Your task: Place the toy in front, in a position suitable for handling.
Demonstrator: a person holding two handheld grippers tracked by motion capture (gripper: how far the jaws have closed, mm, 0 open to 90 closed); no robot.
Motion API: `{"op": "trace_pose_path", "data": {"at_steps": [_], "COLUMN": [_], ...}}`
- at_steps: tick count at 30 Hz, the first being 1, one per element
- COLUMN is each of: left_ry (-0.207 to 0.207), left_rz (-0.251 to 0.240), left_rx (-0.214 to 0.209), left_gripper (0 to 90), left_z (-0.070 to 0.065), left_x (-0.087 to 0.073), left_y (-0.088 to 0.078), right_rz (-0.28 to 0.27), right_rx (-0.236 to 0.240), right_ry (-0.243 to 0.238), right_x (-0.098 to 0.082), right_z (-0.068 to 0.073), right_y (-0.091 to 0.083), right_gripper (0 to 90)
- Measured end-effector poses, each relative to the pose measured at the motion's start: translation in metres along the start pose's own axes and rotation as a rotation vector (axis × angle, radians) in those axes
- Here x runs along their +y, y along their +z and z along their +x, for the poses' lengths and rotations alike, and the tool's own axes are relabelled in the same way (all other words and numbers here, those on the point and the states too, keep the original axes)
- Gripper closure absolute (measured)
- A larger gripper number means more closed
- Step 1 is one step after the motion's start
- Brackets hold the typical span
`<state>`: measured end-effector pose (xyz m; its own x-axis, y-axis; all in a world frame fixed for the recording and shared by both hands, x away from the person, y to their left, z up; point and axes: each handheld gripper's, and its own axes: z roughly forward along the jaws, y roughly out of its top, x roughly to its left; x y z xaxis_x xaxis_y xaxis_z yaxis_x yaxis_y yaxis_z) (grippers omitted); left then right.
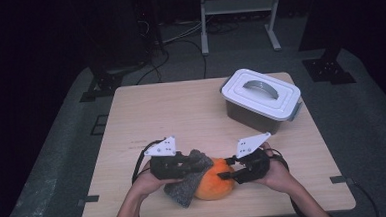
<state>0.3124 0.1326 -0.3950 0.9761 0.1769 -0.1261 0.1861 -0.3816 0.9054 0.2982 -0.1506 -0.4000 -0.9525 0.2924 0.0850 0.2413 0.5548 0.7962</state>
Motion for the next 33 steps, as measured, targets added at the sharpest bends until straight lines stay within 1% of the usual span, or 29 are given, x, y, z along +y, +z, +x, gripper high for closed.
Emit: {"op": "trace_pose_path", "data": {"at_steps": [1,3,5,7,10,12,14,16,17,18,20,21,23,24,28,29,31,33], "left_ry": [-0.004,-0.012,-0.03,-0.038,-0.055,-0.058,-0.055,-0.055,-0.051,-0.045,-0.035,-0.022,-0.01,-0.002,0.004,0.006,0.008,0.012], "left_rz": [0.009,0.029,0.026,0.04,0.036,0.04,0.037,0.032,0.026,0.014,-0.001,0.0,-0.003,-0.011,-0.014,-0.008,0.014,0.035], "left_rx": [0.006,0.014,0.015,0.025,0.027,0.023,0.018,0.021,0.02,0.009,-0.002,-0.002,-0.006,-0.015,-0.024,-0.022,-0.002,0.015], "left_gripper": [75.4,75.4,75.5,75.5,75.4,75.1,75.1,75.2,75.2,75.3,75.7,75.7,75.6,75.6,75.6,75.6,75.7,76.0], "left_z": [0.001,0.004,0.008,0.01,0.013,0.013,0.013,0.012,0.01,0.009,0.005,0.002,-0.001,-0.003,-0.007,-0.008,-0.007,-0.006], "left_x": [-0.001,-0.006,-0.01,-0.013,-0.016,-0.016,-0.015,-0.013,-0.011,-0.008,-0.004,0.0,0.005,0.007,0.012,0.012,0.011,0.01], "left_y": [0.0,-0.001,-0.002,-0.003,-0.006,-0.006,-0.005,-0.006,-0.006,-0.007,-0.008,-0.007,-0.005,-0.004,-0.001,-0.001,-0.001,-0.002], "right_rz": [-0.003,-0.006,-0.013,-0.01,-0.002,0.005,0.016,0.019,0.022,0.019,0.008,0.005,0.013,0.017,0.024,0.025,0.026,0.025], "right_rx": [-0.001,0.011,0.031,0.043,0.051,0.049,0.063,0.037,0.031,0.022,0.01,0.007,-0.002,-0.003,-0.002,-0.002,-0.004,-0.004], "right_ry": [0.011,0.024,0.034,0.04,0.042,0.04,0.036,0.015,0.015,0.007,0.005,-0.002,-0.019,-0.03,-0.06,-0.061,-0.064,-0.054], "right_x": [-0.001,-0.002,-0.004,-0.005,-0.008,-0.01,-0.011,-0.008,-0.007,-0.006,-0.004,-0.003,0.0,0.001,0.005,0.005,0.005,0.004], "right_z": [-0.001,-0.003,-0.007,-0.009,-0.013,-0.014,-0.013,-0.01,-0.008,-0.008,-0.005,-0.004,0.0,0.003,0.011,0.012,0.012,0.01], "right_y": [0.0,-0.001,-0.002,-0.003,-0.006,-0.006,-0.005,-0.006,-0.006,-0.006,-0.006,-0.005,-0.002,0.001,0.009,0.01,0.01,0.009], "right_gripper": [52.1,46.3,41.2,38.5,36.4,38.3,45.8,54.9,57.9,59.6,61.6,62.1,62.2,62.2,62.3,62.2,62.5,63.3]}}
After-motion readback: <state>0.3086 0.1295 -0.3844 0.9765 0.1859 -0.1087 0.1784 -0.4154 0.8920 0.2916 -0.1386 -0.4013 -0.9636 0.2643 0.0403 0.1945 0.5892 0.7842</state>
